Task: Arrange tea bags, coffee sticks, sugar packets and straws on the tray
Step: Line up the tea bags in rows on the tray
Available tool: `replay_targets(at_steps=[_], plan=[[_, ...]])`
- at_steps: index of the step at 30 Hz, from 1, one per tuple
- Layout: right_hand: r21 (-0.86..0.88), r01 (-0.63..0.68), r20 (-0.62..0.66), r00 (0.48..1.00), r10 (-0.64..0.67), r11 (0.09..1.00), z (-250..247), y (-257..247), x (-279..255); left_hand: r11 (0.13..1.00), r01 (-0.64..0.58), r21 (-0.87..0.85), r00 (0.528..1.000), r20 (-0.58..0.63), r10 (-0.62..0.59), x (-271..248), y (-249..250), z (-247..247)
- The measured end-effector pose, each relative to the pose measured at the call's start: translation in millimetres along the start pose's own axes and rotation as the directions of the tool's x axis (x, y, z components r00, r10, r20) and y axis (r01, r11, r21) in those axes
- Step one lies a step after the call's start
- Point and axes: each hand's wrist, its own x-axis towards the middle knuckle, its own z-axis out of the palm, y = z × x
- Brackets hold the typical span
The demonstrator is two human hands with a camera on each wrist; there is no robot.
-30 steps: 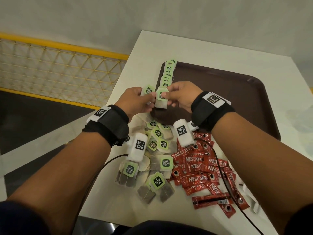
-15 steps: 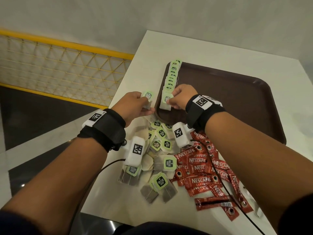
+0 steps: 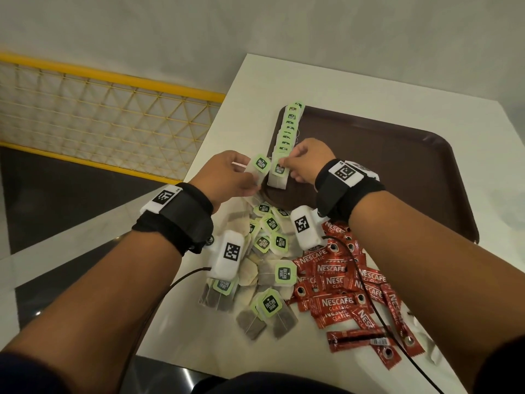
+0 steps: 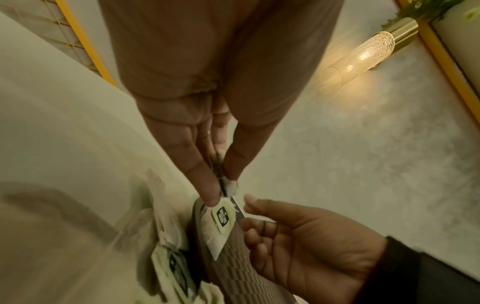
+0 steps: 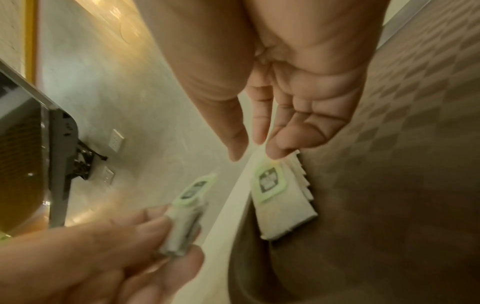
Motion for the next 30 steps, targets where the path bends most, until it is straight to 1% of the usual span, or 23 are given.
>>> replay_targets(at_steps=[3,6,8,10,12,13,16,18,21,23,25,27,30], plan=[[0.132,0.056,0.065,0.996,-0.065,0.99,-4,-4,-9,0.998,-0.033,0.051,0.999,0.009,0.033,0,4,2],[0.167,0.08,0.155,0.982,-0.106,0.983,-7,-5,-16,0.997,-0.073,0.033,0.997,0.006,0.073,0,8,5],[0.208,0.065,0.154,0.983,-0.098,0.976,-7,-4,-18,0.997,-0.076,-0.014,0.997,0.005,0.076,1,9,8],[0.259,0.053,0.121,0.989,-0.087,0.964,-8,-3,-16,0.997,-0.07,-0.027,0.997,0.024,0.071,3,9,12],[0.266,0.05,0.106,0.991,-0.081,0.963,-9,-3,-16,0.999,-0.054,0.009,0.998,0.034,0.053,5,8,15],[0.254,0.042,0.109,0.992,-0.071,0.966,-9,-2,-16,0.997,-0.045,0.062,0.999,0.026,0.044,7,7,16],[0.171,-0.009,0.121,0.993,-0.012,0.985,-7,4,-16,0.947,-0.051,0.317,0.997,-0.044,0.068,9,6,19],[0.11,-0.034,0.119,0.993,0.021,0.993,-5,7,-15,0.914,-0.057,0.402,0.993,-0.068,0.092,12,4,18],[0.017,-0.043,0.079,0.996,0.042,0.999,0,10,-10,0.868,-0.064,0.492,0.992,-0.061,0.108,14,4,19],[-0.044,-0.005,0.033,0.999,0.006,0.999,1,10,-10,0.842,-0.065,0.536,0.992,-0.057,0.113,15,4,20],[-0.142,0.085,0.023,0.996,-0.082,0.986,0,7,-10,0.828,-0.053,0.558,0.993,-0.058,0.103,17,5,20],[-0.267,0.176,0.103,0.983,-0.154,0.948,-2,1,-14,0.817,-0.045,0.575,0.994,-0.058,0.095,18,5,21],[-0.479,0.253,0.2,0.964,-0.176,0.841,0,-5,-20,0.806,-0.039,0.59,0.994,-0.057,0.089,18,5,22]])
